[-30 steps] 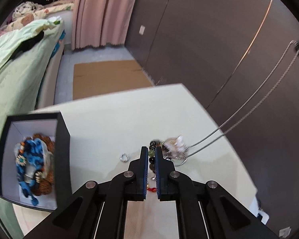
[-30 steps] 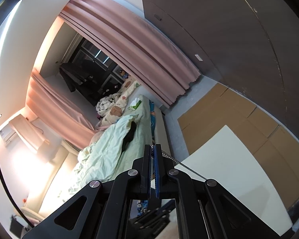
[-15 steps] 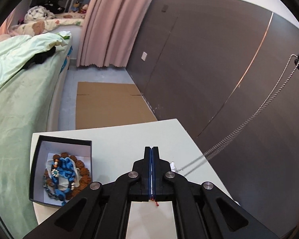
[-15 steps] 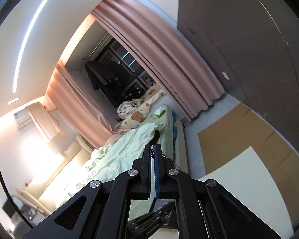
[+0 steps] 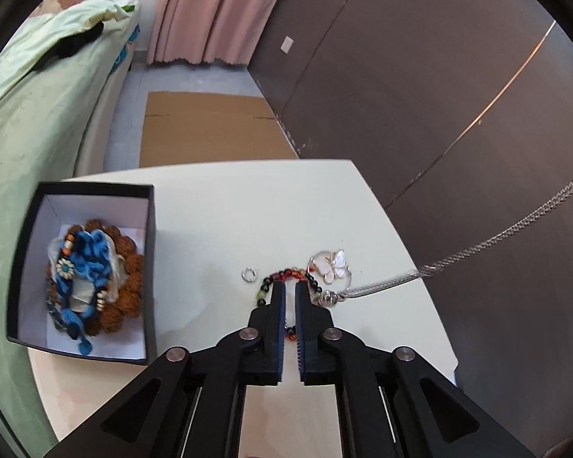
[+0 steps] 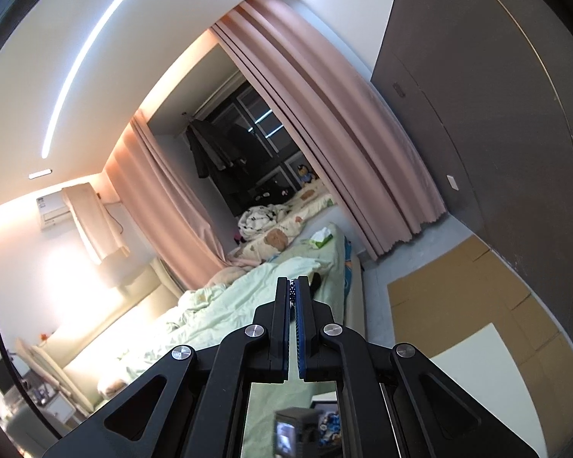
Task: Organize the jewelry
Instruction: 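Grasp the dark and red bead bracelet with the left tool and lift it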
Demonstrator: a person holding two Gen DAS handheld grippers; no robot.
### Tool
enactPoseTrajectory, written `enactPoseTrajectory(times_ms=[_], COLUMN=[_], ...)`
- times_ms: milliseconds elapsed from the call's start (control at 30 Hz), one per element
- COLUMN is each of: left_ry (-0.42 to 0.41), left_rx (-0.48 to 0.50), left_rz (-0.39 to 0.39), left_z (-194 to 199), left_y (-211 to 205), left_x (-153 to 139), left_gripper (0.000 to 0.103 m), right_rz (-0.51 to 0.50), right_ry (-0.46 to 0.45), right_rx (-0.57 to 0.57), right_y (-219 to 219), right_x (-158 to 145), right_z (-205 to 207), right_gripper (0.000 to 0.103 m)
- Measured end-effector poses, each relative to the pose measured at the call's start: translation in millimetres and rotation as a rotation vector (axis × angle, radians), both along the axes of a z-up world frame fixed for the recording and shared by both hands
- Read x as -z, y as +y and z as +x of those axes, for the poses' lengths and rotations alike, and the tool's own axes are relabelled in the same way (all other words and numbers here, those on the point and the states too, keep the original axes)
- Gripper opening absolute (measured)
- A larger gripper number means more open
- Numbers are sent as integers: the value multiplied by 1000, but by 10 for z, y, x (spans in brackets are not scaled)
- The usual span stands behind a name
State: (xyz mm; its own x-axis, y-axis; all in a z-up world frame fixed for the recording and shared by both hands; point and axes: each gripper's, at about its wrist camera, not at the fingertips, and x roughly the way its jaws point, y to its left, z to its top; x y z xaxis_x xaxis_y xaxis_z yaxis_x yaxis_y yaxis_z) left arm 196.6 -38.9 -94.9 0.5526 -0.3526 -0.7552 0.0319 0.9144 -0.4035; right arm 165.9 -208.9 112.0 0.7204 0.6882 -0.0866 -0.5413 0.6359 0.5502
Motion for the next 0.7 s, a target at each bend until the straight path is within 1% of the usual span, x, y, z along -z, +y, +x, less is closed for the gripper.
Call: enactPoseTrajectory(times_ms=[33,67,100,133,167,233,267,333,400,433,467,500,567,633,700], left_ry=[5,7,8,5,-4,-4,-4,0,9,13,25,33,64,74,81], left_rx=[4,6,6,3,-5,-22,-24,-22,-38,-35,-29,-24,-19,-14,-2], left_rz=[1,1,-2,-12,-26,-33,-30,-18,40,52,60,63,62,94,129], left_z=[11,15,18,16,18,29,40,75,102,118,144,160,198,213,228], left_y=[-16,-32,-43,-42,-38,-23,-28,-41,-69,-87,-106,-115,-138,-184,-237], left_x=[16,28,43,57,62,90,114,155,186,207,237,265,336,387,437], left_gripper=[15,38,75,91,100,100,97,81,58,52,43,39,39,38,30], right_rz=[9,23,31,37,48,62,69,82,103,113,125,135,151,159,171], right_ry=[-2,-7,-12,-17,-24,-24,-12,7,25,33,42,50,71,81,93], right_rx=[2,4,8,14,23,33,45,57,71,78,86,94,111,124,142], right_y=[-17,-55,-82,-116,-178,-231,-281,-359,-463,-510,-567,-619,-728,-804,-903], right_x=[-3,0,9,19,43,81,105,145,201,225,256,285,337,368,404], right_z=[-7,-15,-20,-25,-31,-2,38,106,157,179,204,222,275,295,329], right_gripper=[4,4,4,4,4,4,4,4,4,4,4,4,4,4,4])
